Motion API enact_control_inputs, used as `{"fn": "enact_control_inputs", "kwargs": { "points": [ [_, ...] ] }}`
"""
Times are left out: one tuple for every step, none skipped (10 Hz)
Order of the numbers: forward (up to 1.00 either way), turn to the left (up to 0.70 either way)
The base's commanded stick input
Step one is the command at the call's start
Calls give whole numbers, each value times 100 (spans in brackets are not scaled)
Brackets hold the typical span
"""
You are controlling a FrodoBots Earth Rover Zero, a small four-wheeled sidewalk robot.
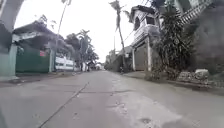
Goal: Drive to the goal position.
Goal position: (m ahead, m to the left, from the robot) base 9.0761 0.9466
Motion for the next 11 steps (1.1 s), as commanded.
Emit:
{"fn": "enact_control_inputs", "kwargs": {
  "points": [
    [70,0],
    [70,0],
    [70,0],
    [70,0],
    [70,0],
    [70,0],
    [70,0],
    [70,0],
    [70,0],
    [70,0],
    [70,0]
  ]
}}
